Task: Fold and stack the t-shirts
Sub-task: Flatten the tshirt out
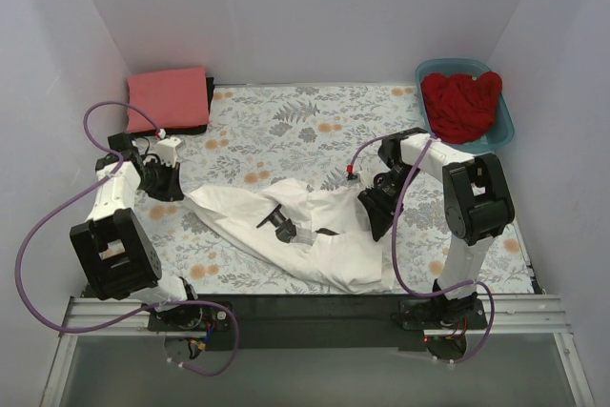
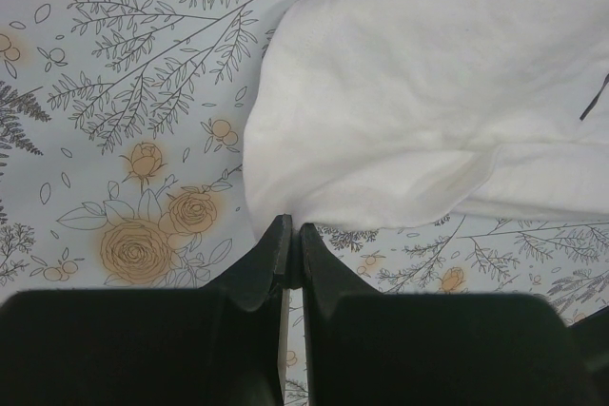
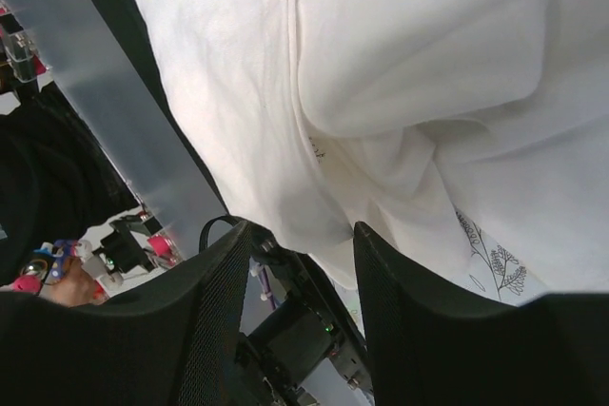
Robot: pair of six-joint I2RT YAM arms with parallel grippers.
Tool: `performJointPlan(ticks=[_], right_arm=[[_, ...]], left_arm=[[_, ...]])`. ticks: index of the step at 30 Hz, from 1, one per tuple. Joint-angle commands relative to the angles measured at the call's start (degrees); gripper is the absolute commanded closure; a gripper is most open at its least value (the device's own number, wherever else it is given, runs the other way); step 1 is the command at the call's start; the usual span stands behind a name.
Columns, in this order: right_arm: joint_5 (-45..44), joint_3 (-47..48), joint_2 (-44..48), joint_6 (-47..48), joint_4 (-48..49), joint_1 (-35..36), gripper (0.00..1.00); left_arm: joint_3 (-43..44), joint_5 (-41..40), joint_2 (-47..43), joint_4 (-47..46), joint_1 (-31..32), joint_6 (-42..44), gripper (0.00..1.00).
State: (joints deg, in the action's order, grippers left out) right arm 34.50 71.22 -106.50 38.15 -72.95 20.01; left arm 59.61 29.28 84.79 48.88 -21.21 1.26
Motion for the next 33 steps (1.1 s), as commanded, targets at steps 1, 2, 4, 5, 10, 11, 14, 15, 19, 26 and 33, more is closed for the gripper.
performJointPlan(ticks=[1, 2, 4, 5, 10, 11, 14, 15, 19, 26, 33], right_arm=[[1.8, 1.2, 1.7, 0.9, -1.0, 0.2, 0.49], [2.1, 1.4, 2.0, 1.1, -1.1, 0.2, 0.52], [2.5, 2.0, 3.0, 1.5, -1.7, 0.2, 0.59], [2.8, 2.1, 3.4, 1.7, -1.8, 0.2, 0.59], [3.1, 2.9, 5.2, 1.9, -2.0, 0.3, 0.61], [3.1, 2.9, 5.3, 1.8, -2.0, 0.2, 0.61], [3.2, 3.1, 5.5, 1.8, -1.9, 0.2, 0.61], [3.4, 3.3, 5.3, 1.6, -1.9, 0.3, 0.61], [4.0, 3.3, 4.8, 1.6, -2.2, 0.3, 0.61], [3.2, 2.8, 2.6, 1.7, -2.2, 1.3, 0.63], [3.0, 2.8, 0.8, 1.8, -2.3, 2.2, 0.67]], left_arm=[[0.4, 1.2, -0.9, -0.5, -0.2, 0.3, 1.00], [0.5, 1.3, -0.9, -0.5, -0.2, 0.3, 1.00], [0.4, 1.2, -0.9, -0.5, -0.3, 0.3, 1.00], [0.3, 1.2, -0.9, -0.5, -0.2, 0.3, 1.00], [0.2, 1.2, -0.9, -0.7, -0.2, 0.3, 1.00], [0.2, 1.2, -0.9, -0.7, -0.1, 0.2, 1.00], [0.2, 1.2, -0.8, -0.7, -0.2, 0.2, 1.00], [0.2, 1.2, -0.9, -0.7, -0.2, 0.2, 1.00], [0.3, 1.2, -0.8, -0.7, -0.2, 0.3, 1.00], [0.8, 1.4, -0.5, -0.5, -0.2, 0.2, 1.00], [0.6, 1.1, -0.9, -0.5, -0.2, 0.7, 1.00]])
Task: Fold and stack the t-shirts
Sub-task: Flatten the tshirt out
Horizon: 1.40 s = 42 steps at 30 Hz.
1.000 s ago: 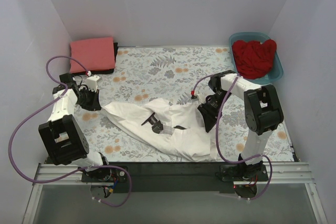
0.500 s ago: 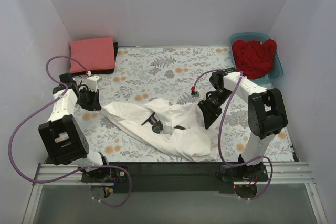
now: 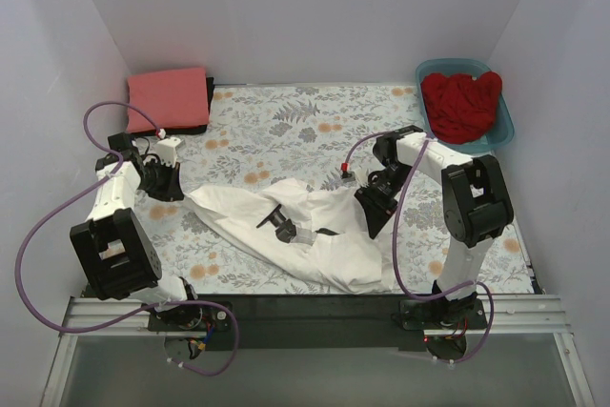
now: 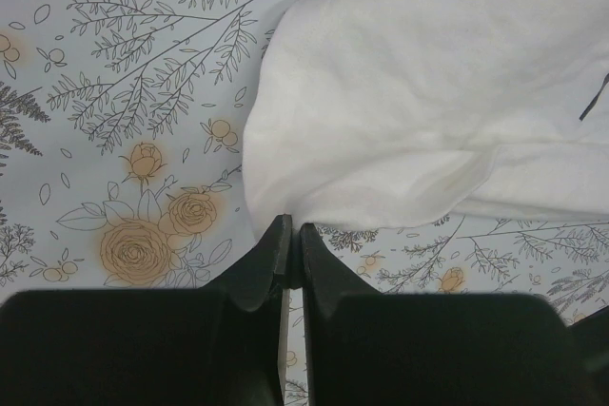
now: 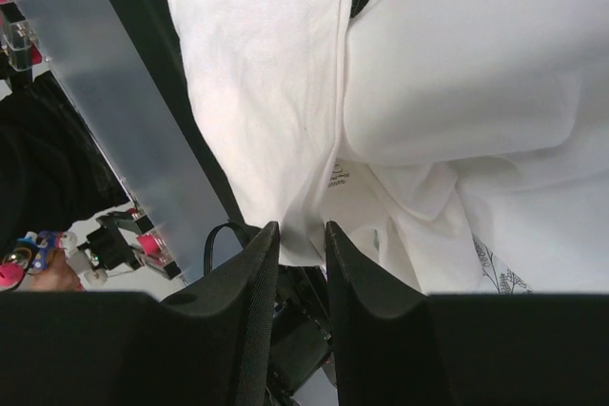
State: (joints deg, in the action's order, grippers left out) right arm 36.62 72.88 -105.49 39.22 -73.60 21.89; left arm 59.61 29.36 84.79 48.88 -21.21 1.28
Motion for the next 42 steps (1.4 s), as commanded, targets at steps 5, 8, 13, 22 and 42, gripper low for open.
performJointPlan(ticks=[5, 8, 13, 22, 42], right_arm=[[0.8, 0.9, 0.0, 0.8, -1.6, 0.4, 0.67], [0.8, 0.7, 0.4, 0.9, -1.7, 0.5, 0.63], [0.0, 0.2, 0.6, 1.1, -1.7, 1.1, 0.69], [-4.6, 6.6, 6.0, 0.0, -1.9, 0.3, 0.99], [-31.2, 54.4, 14.9, -3.3, 17.0, -8.6, 0.99]], left_arm=[[0.2, 1.0, -0.7, -0.8, -0.2, 0.7, 1.00], [0.2, 1.1, -0.5, -1.1, -0.2, 0.5, 1.00], [0.5, 1.6, -0.5, -0.7, -0.2, 0.2, 1.00], [4.7, 4.2, -0.8, 1.9, -0.2, -2.8, 1.00], [29.8, 9.4, -6.7, -13.3, -0.2, -24.9, 1.00]])
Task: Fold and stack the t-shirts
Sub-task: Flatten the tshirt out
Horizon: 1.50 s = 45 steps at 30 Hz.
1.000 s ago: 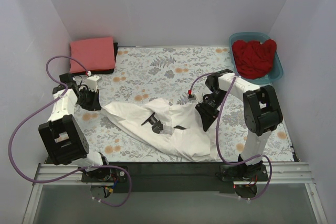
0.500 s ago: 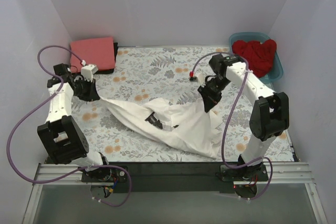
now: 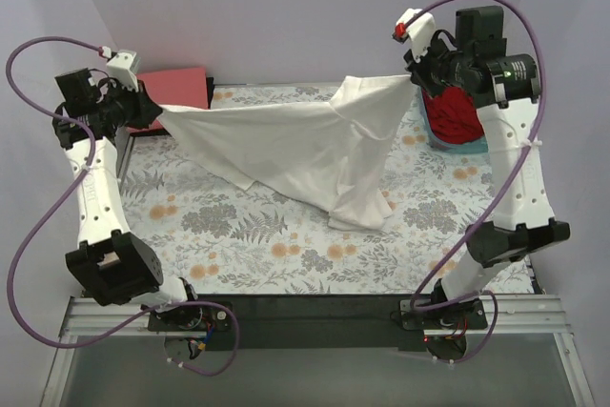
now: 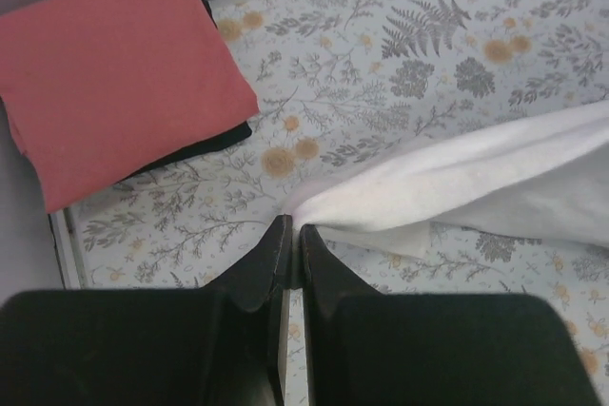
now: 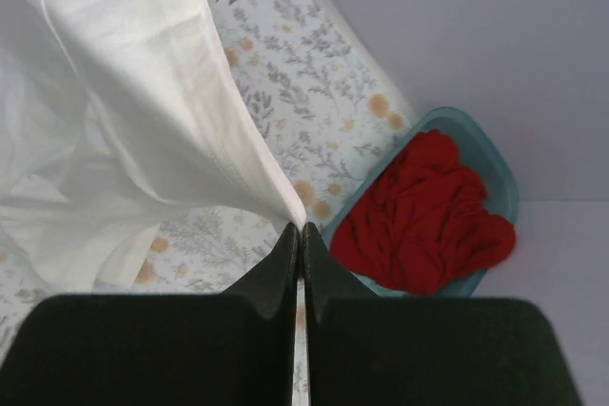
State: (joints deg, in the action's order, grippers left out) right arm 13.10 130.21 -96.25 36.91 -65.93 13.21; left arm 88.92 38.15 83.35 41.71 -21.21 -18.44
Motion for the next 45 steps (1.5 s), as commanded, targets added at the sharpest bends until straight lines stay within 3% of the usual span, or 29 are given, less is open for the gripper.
performJointPlan(ticks=[1, 11, 20, 26, 30, 34, 36, 40, 41, 44, 45], right_arm=[[-8.8, -6.0, 9.0, -1.1, 14.1, 0.1, 0.99], [-19.7, -3.2, 22.7, -1.7, 33.3, 0.0, 0.99], [-22.8, -2.8, 37.4, 2.9, 47.2, 0.0, 0.99], [-20.1, -2.9, 42.1, 6.4, 52.5, -3.1, 0.99], [-18.2, -5.4, 41.8, 9.8, 54.2, -4.2, 0.99], [-15.8, -14.0, 40.8, 11.0, 54.7, -4.2, 0.99], [-13.5, -18.5, 41.3, 10.3, 55.4, -4.2, 0.99], [-7.3, -33.0, 43.5, 9.9, 55.7, -4.2, 0.99], [-5.5, -40.2, 44.1, 9.9, 56.3, -4.2, 0.99], [-1.4, -54.0, 46.2, 11.3, 61.5, -4.2, 0.99], [-0.5, -57.8, 46.2, 11.4, 63.2, -4.2, 0.99]], left_arm=[[0.3, 0.4, -6.0, -8.2, -0.2, -6.9, 1.00], [5.2, -6.9, -19.3, -18.8, -0.2, -18.0, 1.00], [7.1, -16.8, -35.6, -26.5, -0.2, -18.8, 1.00], [15.1, -25.7, -36.7, -24.1, -0.1, -14.4, 1.00], [17.1, -27.3, -34.7, -20.3, 1.1, -11.7, 1.00], [12.2, -23.3, -35.1, -18.2, 1.3, -9.3, 1.00], [4.5, -19.1, -36.6, -18.7, 1.2, -7.3, 1.00], [-7.7, -15.1, -39.5, -18.9, 1.2, -5.0, 1.00], [-10.0, -14.0, -39.8, -18.8, 1.2, -4.9, 1.00], [-21.9, -9.3, -40.5, -18.9, 1.2, -2.8, 1.00], [-22.0, -8.3, -40.5, -19.1, 1.2, -2.2, 1.00]])
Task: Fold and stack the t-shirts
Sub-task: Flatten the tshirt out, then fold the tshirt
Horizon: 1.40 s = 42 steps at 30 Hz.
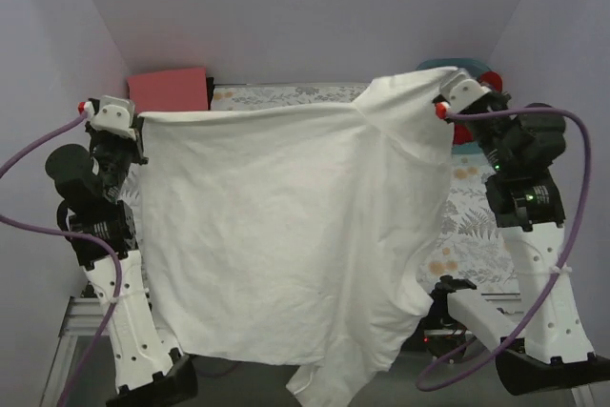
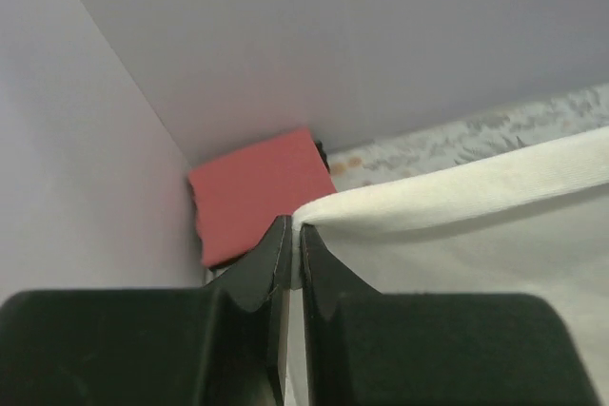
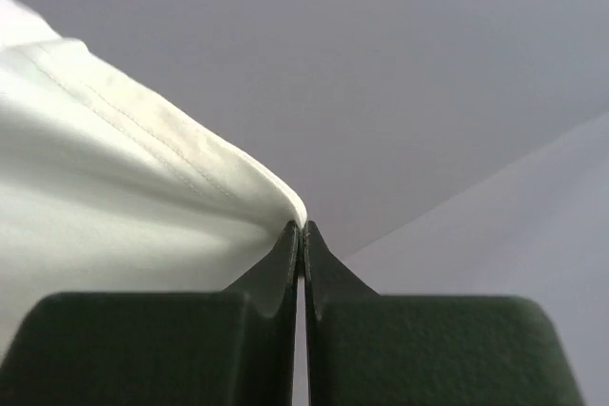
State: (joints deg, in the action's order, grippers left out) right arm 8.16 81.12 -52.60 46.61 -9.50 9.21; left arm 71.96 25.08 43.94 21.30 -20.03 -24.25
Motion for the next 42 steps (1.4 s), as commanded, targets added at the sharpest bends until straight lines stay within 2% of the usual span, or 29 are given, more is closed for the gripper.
performJointPlan(ticks=[1, 5, 6, 10, 13, 18, 24, 32, 37, 42], right_arm=[[5.3, -11.6, 2.4, 2.3, 8.4, -0.2, 0.99], [6.6, -22.1, -3.3, 3.3, 15.3, -0.2, 0.99], [6.4, -24.8, -7.0, 3.5, 17.0, -0.2, 0.99], [6.2, -25.3, -19.3, 3.3, 22.6, -0.2, 0.99], [5.0, -20.9, -29.6, 3.0, 24.6, -0.2, 0.99], [2.6, -12.8, -43.3, 4.5, 25.7, -0.2, 0.99], [0.9, -3.6, -52.7, 6.3, 25.7, -0.2, 0.99], [-1.7, 2.9, -58.9, 6.8, 25.5, -0.2, 0.99], [-1.3, 1.2, -54.5, 5.1, 23.5, -0.1, 0.99], [1.5, -2.2, -47.9, 5.0, 17.8, 0.0, 0.99]], left_arm=[[-9.3, 5.8, -0.7, 0.9, 0.0, 3.9, 1.00], [-20.1, 5.8, 4.9, -4.1, 0.0, 6.0, 1.00], [-21.6, 5.9, 6.9, -6.8, 0.3, 6.5, 1.00], [-24.7, 2.8, 23.5, -13.1, 4.7, 9.1, 1.00], [-22.1, -0.5, 35.3, -16.5, 8.5, 10.1, 1.00], [-8.6, -3.7, 53.6, -18.0, 8.6, 5.9, 1.00], [4.1, -2.6, 65.8, -17.3, 8.7, 4.0, 1.00], [13.8, -2.1, 74.1, -15.5, 9.0, 4.8, 1.00], [14.7, -0.4, 72.8, -14.4, 9.0, 6.4, 1.00], [10.9, 1.2, 67.7, -11.6, 9.0, 12.9, 1.00]])
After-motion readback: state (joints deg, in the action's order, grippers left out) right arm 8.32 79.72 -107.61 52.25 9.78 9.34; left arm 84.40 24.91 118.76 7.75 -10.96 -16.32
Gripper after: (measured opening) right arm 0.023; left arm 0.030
